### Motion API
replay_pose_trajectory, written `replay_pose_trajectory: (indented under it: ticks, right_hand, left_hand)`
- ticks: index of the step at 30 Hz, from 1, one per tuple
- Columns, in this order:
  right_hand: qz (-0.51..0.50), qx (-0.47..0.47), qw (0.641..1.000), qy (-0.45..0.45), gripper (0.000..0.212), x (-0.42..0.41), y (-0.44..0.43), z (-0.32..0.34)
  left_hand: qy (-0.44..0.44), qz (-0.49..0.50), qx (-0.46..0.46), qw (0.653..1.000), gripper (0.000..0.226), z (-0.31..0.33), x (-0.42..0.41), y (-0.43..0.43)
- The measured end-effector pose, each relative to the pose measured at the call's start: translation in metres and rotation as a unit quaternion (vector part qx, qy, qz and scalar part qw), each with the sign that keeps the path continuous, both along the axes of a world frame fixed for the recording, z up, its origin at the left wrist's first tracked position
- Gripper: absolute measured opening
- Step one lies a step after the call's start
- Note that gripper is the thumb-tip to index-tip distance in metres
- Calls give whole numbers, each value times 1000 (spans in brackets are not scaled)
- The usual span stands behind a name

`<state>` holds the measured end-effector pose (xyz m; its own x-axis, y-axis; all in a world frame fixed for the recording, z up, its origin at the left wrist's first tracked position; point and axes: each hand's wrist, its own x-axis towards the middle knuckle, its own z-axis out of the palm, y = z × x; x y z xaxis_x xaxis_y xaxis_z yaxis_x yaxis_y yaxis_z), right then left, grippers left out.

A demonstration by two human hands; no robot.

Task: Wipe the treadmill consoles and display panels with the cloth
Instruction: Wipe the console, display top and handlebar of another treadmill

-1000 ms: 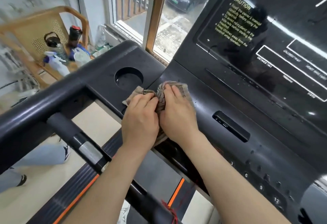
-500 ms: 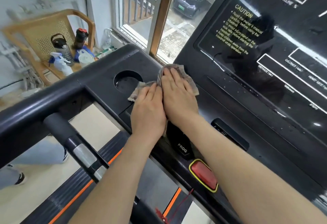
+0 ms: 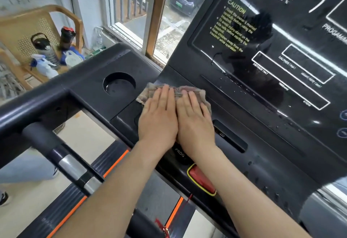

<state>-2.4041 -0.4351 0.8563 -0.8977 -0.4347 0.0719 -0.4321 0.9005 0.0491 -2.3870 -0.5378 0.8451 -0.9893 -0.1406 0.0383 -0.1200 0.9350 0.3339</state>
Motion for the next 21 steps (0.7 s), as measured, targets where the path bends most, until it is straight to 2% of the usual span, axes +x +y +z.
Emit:
replay_pose_trajectory:
  ticks: [4,8,12,15,21]
  right_hand:
    - [9,18,1000,-16,54,-32,-33,8]
    - [5,15,1000,-18,53,-21,-10,11]
    - [-36,4,999,21,54,3,31,10]
    - [-79,-41,995,37,50,28,70,11]
    - [-189,-117,974,32,58,80,126,6]
  left_hand:
    - [-23,46,37,998,65,2,-30,-25]
    - [0,40,22,999,63,0,-31,-6]
    - [10,-16,43,999,63,4,-17,34]
    - [20,-70,60,996,65,11,0,70]
    - [13,-214,21,977,59,20,34,131]
